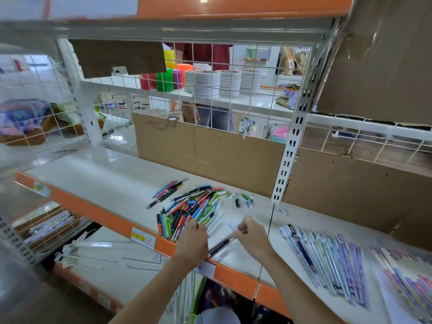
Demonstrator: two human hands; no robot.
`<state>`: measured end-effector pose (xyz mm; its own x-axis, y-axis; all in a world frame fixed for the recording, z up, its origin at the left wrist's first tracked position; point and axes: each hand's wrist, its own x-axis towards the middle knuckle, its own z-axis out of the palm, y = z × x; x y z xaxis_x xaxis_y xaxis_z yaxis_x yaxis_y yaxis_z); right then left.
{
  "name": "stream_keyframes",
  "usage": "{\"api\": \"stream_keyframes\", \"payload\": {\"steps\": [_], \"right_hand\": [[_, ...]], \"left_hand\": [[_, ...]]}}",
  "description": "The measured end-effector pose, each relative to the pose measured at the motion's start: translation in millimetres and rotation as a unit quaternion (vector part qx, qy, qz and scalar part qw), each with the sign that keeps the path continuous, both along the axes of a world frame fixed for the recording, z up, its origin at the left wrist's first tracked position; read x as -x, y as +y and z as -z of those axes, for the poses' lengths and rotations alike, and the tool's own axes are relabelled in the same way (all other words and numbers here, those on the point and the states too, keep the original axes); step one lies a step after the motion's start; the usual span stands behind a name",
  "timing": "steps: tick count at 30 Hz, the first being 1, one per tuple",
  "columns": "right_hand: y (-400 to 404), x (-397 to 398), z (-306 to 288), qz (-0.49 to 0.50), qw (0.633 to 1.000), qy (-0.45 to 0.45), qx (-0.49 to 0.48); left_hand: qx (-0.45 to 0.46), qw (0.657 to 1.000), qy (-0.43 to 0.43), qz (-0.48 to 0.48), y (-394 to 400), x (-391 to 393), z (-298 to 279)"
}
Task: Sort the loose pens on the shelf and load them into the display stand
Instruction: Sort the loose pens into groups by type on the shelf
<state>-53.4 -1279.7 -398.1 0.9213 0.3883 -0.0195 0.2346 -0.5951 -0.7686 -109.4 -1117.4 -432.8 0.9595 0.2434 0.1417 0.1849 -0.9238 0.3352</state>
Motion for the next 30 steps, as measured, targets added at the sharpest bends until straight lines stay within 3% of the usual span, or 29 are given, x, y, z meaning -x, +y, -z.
{"api": "stream_keyframes", "payload": {"steps": [4,10,14,21,30], "right_hand": [[-49.2,13.1,4.0,0.079,0.975,0.111,-0.177],[-85.5,25.5,16.9,0.159,0.921,0.166,-0.314],[-89.5,26.3,17.8,0.172,0.877,0.194,-0.404],[-90.5,22.9,17.9,0.161,0.848,0.218,-0.455],[-94.7,21.0,26.0,0.142,0.892,0.186,-0.387]], "left_hand": [[0.024,0.996,-0.067,0.048,-17.8,2.7,-6.9],[0.08,0.986,-0.043,0.14,-68.7,-8.3,-8.3],[0.063,0.987,-0.064,0.136,-73.7,-11.0,0.4],[0.111,0.976,-0.088,0.164,-57.3,-8.7,9.0],[0.142,0.967,-0.103,0.185,-60.7,-2.8,7.4]]}}
